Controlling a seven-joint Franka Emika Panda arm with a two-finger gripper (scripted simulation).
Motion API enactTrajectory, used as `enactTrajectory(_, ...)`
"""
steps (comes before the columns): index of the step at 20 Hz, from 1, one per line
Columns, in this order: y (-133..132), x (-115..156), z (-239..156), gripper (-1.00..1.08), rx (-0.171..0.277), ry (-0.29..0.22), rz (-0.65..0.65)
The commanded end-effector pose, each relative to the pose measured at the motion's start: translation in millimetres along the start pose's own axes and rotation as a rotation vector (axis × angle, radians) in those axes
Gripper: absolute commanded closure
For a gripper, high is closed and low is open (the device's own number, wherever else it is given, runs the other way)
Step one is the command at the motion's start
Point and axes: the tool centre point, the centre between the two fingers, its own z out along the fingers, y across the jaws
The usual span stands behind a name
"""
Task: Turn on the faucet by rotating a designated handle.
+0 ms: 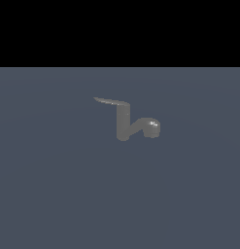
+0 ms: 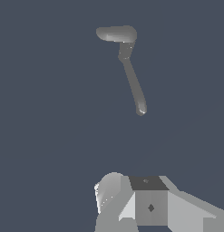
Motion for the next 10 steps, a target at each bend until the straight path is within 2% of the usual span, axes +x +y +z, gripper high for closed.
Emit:
enactTrajectory(1,0.0,0.0,0.0,1.08,0.000,0.000,0.000)
enactTrajectory(10,-8.7,7.1,9.1,1.08,0.001,0.000,0.042)
